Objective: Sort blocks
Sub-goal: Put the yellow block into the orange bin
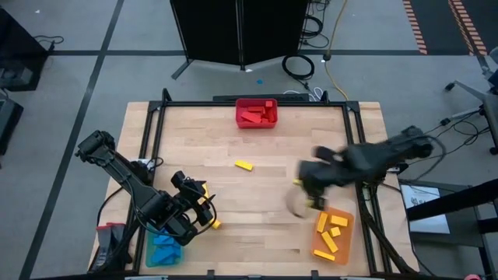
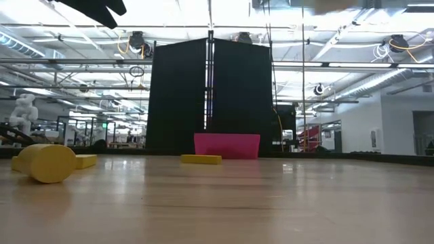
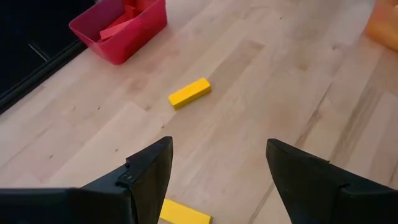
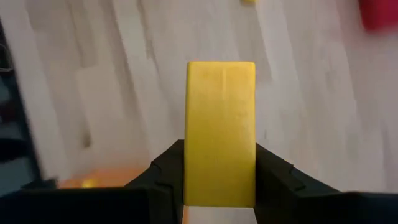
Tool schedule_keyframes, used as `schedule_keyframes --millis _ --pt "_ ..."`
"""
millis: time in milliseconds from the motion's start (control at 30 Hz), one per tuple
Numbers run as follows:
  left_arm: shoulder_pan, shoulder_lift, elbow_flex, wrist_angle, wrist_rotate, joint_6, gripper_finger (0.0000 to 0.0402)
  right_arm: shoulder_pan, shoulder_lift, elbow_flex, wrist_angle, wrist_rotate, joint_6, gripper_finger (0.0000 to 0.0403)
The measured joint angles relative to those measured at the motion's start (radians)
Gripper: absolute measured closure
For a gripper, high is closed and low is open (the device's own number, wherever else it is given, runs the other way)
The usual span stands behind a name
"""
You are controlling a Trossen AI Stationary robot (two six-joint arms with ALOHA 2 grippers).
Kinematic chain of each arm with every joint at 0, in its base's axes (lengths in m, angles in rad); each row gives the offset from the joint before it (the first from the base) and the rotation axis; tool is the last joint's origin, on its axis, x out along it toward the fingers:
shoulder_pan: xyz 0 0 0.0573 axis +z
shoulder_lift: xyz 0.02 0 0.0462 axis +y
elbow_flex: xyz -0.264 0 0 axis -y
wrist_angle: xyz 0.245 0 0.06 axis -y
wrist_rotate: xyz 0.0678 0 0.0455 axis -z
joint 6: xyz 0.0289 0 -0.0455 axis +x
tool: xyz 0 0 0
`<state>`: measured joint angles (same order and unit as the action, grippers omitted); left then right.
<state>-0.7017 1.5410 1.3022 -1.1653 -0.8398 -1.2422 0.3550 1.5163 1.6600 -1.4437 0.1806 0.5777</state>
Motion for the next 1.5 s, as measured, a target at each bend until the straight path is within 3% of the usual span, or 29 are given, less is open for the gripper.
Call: schedule_keyframes --millis 167,233,333,467,633,900,1033,1500 --pt "0.002 0.0 0.0 0.0 -0.008 0.022 0.0137 0.268 -0.103 -0.038 -0.126 0.137 0.494 0.0289" --pt "0.002 0.0 0.0 0.001 -0.008 0.021 0.0137 0.352 -0.109 -0.097 -0.097 0.18 0.65 0.0289" --pt "0.002 0.0 0.0 0.001 -0.009 0.02 0.0137 0.447 -0.089 -0.213 0.01 0.159 0.791 0.0289" --pt "0.002 0.0 0.0 0.001 -0.01 0.019 0.0137 0.52 -0.029 -0.347 0.22 0.107 0.885 0.0289" --pt "0.002 0.0 0.0 0.007 -0.01 0.018 0.0137 0.585 0.03 -0.414 0.397 0.102 0.951 0.0289" --pt "0.002 0.0 0.0 0.007 -0.01 0.018 0.0137 0.716 0.092 -0.425 0.393 0.098 1.161 0.0289" --pt "0.002 0.0 0.0 0.007 -0.021 0.017 0.0137 0.756 0.149 -0.425 0.4 0.031 1.227 0.0289" --pt "0.015 0.0 0.0 0.005 -0.056 0.019 0.0137 0.733 0.278 -0.44 0.401 0.02 1.207 0.0289"
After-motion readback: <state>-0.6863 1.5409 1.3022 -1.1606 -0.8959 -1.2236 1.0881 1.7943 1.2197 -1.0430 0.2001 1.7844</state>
